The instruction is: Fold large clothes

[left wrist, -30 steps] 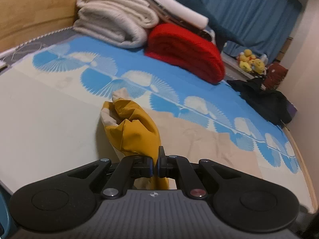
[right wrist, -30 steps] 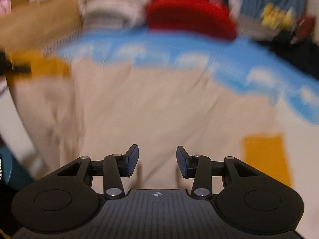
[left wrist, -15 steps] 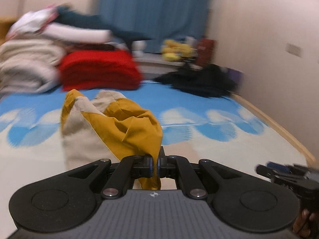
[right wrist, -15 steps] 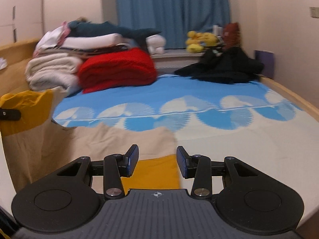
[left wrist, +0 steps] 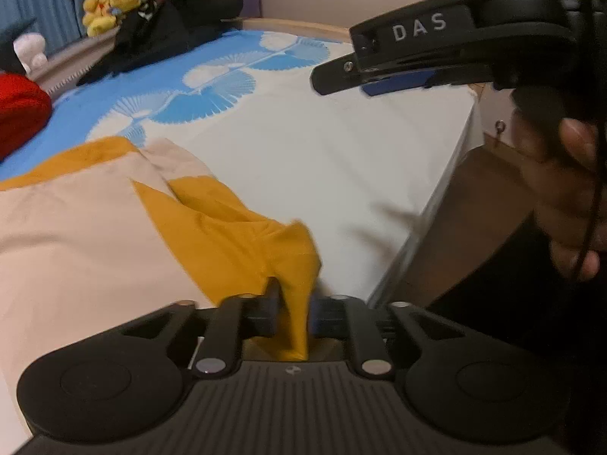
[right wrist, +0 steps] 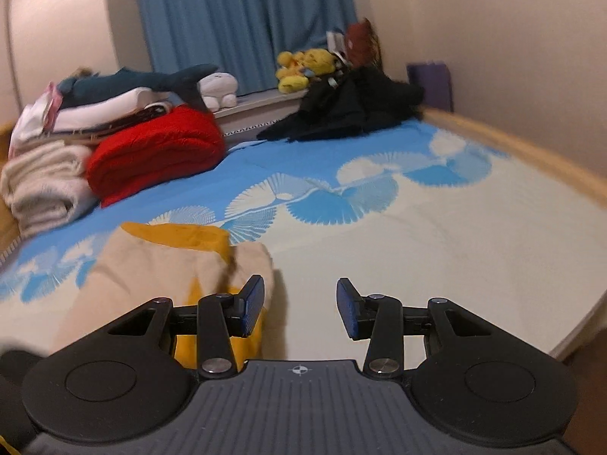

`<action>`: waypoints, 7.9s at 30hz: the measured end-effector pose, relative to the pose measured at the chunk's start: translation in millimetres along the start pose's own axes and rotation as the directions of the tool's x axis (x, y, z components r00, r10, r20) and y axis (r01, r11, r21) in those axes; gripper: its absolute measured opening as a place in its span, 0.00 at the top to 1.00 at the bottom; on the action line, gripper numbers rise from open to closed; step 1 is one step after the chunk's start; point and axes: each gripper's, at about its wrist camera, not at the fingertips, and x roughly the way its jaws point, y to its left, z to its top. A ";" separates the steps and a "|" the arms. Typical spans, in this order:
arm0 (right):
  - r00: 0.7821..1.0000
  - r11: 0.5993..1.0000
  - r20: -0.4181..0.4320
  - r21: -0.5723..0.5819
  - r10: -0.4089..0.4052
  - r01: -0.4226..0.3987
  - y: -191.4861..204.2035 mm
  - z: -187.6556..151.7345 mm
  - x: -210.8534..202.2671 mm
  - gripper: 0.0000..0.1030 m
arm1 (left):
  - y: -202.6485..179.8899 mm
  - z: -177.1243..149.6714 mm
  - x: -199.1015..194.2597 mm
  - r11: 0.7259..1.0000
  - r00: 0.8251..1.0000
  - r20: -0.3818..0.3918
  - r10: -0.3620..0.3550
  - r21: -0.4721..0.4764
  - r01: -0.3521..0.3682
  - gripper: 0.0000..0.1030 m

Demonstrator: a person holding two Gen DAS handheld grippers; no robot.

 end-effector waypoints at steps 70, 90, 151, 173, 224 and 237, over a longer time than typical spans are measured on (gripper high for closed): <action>0.990 0.981 -0.012 -0.136 -0.138 0.135 56.2 5.4 34.0 0.89 | 230.7 -99.6 -19.5 0.762 0.981 -0.163 0.104 -0.620 -0.184 0.40; 0.949 0.977 -0.308 0.214 0.065 0.002 60.0 30.7 241.0 0.54 | 257.5 -91.7 -24.3 0.663 0.979 -0.129 0.158 -0.721 -0.202 0.41; 0.782 0.987 -0.605 0.141 0.151 -0.082 14.2 -10.2 207.4 0.27 | 376.6 -109.9 56.1 0.327 0.992 0.071 -0.102 -0.939 0.101 0.09; 0.878 0.951 -0.373 0.181 0.301 -0.250 80.5 27.6 233.8 0.93 | 419.5 -38.3 -1.3 0.599 0.951 0.234 0.205 -0.798 0.067 0.54; 0.858 0.985 -0.504 -0.066 0.103 -0.157 152.0 -3.2 237.7 0.96 | 416.5 -132.1 -44.8 0.671 0.990 -0.122 0.070 -0.728 -0.138 0.19; 0.998 0.973 -0.024 -0.222 0.057 -0.061 151.9 80.0 106.8 0.37 | 311.9 -87.2 -154.8 0.730 0.883 -0.106 0.457 -0.523 -0.440 0.05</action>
